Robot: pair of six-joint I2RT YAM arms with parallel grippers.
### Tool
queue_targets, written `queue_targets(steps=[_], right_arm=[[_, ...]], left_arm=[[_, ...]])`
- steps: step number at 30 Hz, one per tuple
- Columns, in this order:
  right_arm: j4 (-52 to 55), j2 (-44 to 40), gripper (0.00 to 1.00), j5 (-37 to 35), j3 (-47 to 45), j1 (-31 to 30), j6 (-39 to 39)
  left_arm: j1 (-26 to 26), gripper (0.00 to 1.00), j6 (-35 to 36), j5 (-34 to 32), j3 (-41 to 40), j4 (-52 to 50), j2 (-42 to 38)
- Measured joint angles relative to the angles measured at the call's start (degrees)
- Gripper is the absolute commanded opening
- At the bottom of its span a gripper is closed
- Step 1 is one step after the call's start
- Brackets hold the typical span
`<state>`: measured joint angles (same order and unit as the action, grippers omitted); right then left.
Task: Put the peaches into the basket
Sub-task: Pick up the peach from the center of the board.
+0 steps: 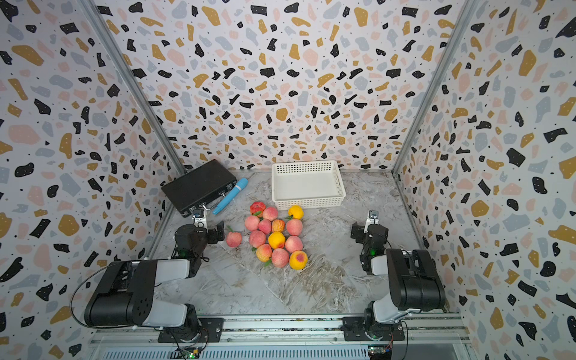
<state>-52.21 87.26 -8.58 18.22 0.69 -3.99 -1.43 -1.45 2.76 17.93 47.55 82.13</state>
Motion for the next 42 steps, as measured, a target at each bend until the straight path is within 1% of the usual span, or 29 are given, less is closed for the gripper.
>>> queue_targets(steps=[18, 20, 22, 25, 27, 29, 32, 35, 38, 42], right_arm=[[0.2, 0.0, 1.0, 0.0, 0.1, 0.0, 0.0], [2.2, -0.9, 1.0, -0.2, 0.3, 0.0, 0.0], [9.4, -4.2, 1.0, -1.4, 2.3, 0.0, -0.6], [23.0, -10.3, 1.0, -2.6, 9.6, 0.0, -3.5], [30.7, -13.5, 0.99, -1.2, 15.5, 0.0, -6.0], [37.3, -15.8, 0.93, 2.2, 20.5, 0.0, -8.6], [45.6, -18.0, 0.89, 10.2, 23.9, -0.1, -13.4], [54.9, -20.0, 0.88, 15.7, 23.7, -1.7, -16.8], [64.4, -23.4, 0.87, 18.9, 23.2, -5.2, -18.8], [72.7, -28.9, 0.84, 22.5, 21.9, -10.3, -21.3]], left_arm=[[0.0, 0.99, -0.2, -0.7, 0.0, -0.1, -0.1], [0.0, 0.99, -0.6, -1.9, 0.6, -3.5, -2.0], [0.0, 0.99, -1.3, -3.4, 3.6, -12.7, -6.3], [0.1, 0.99, -4.0, -5.0, 11.8, -23.6, -11.8], [0.1, 0.99, -6.9, -5.0, 16.8, -28.0, -13.9], [0.1, 0.99, -10.3, -4.1, 19.6, -31.0, -15.5], [0.4, 0.97, -16.4, -0.2, 19.0, -34.7, -17.6], [2.4, 0.96, -21.1, 4.5, 17.3, -39.2, -18.8], [6.1, 0.97, -22.9, 8.7, 17.2, -45.1, -20.7], [9.3, 0.97, -23.2, 14.5, 17.2, -50.8, -25.0]])
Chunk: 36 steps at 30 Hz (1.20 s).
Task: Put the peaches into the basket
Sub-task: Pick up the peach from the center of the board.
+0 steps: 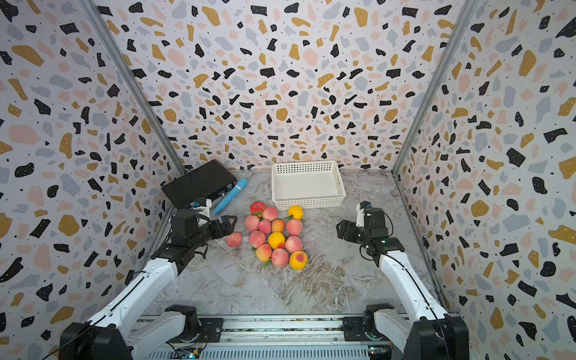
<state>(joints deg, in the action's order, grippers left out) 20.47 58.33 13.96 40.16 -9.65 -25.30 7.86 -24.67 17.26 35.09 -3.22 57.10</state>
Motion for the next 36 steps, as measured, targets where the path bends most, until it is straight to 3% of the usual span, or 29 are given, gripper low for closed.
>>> queue_targets(steps=[6, 15, 27, 36], right_arm=[[5.4, 0.1, 0.83, 0.3, -0.6, -13.3, -4.2], [3.9, 12.7, 0.84, -1.8, 1.8, -26.4, -7.6], [-1.2, 21.7, 0.84, -1.9, 5.6, -32.1, -9.9], [-1.7, 25.1, 0.65, -2.2, 6.1, -32.7, -10.3]], left_arm=[[2.5, 0.98, 0.6, 4.9, 0.0, -5.2, -1.6], [5.8, 0.97, 2.5, 7.4, 0.4, -6.4, 1.7], [6.1, 0.97, 3.0, 7.8, 0.6, -7.2, 2.2], [6.1, 0.97, 3.1, 7.8, 1.3, -7.5, 2.2]])
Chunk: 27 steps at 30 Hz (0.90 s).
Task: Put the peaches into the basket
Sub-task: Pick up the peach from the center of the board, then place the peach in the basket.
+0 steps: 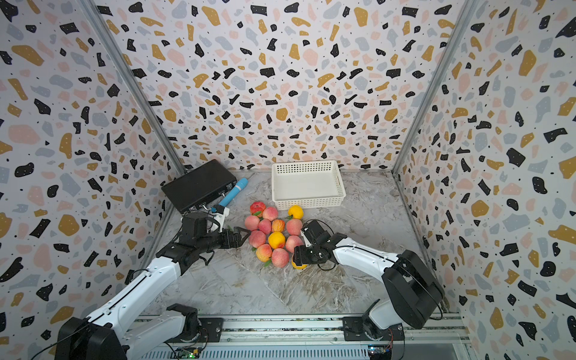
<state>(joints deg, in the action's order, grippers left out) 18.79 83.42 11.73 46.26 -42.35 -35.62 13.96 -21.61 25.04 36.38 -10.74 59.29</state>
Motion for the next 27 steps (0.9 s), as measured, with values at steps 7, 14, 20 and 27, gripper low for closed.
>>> queue_targets(steps=[7, 14, 20, 27], right_arm=[[1.9, -0.8, 0.59, -2.2, 0.6, 0.0, 0.6], [9.1, -5.7, 0.57, -6.8, 6.0, 0.2, 4.2], [13.6, -7.0, 0.56, -10.1, 12.9, 4.0, 8.7], [14.9, -0.1, 0.55, -15.1, 26.5, 13.5, 14.4]], left_arm=[[0.0, 0.97, 0.0, 0.0, 0.0, -0.8, 0.0], [0.0, 0.98, 0.0, -0.1, 0.1, -1.9, 0.0], [0.0, 0.98, 0.0, -0.3, 0.1, -2.1, 0.0], [0.0, 0.98, -0.1, -0.2, 0.1, -2.1, 0.0]])
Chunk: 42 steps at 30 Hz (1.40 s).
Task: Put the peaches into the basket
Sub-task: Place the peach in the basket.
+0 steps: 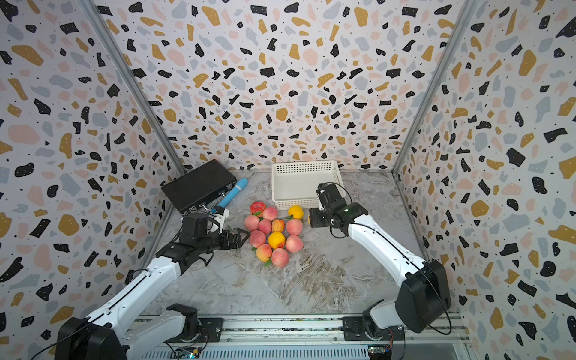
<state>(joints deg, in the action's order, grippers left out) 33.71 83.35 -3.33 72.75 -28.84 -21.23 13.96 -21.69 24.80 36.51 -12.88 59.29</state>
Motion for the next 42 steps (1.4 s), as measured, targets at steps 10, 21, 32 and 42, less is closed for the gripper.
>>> queue_targets(steps=[10, 21, 32, 42], right_arm=[[-3.1, 21.6, 0.55, -2.0, 20.4, 10.1, 6.1], [-2.3, 41.6, 0.54, -1.4, 37.0, 14.9, 8.9], [-1.7, 46.8, 0.64, -0.8, 37.4, 14.9, 8.8], [-1.8, 47.2, 0.79, 0.1, 39.2, 14.9, 8.4]], left_arm=[[0.0, 0.98, -0.4, 0.2, 0.0, -0.5, 0.0], [0.0, 0.98, -0.4, -0.3, 0.0, -2.1, 0.0], [0.0, 0.99, -0.4, -3.0, 0.7, -4.3, 1.3], [0.0, 0.99, -0.3, -6.4, 2.0, -6.9, 1.5]])
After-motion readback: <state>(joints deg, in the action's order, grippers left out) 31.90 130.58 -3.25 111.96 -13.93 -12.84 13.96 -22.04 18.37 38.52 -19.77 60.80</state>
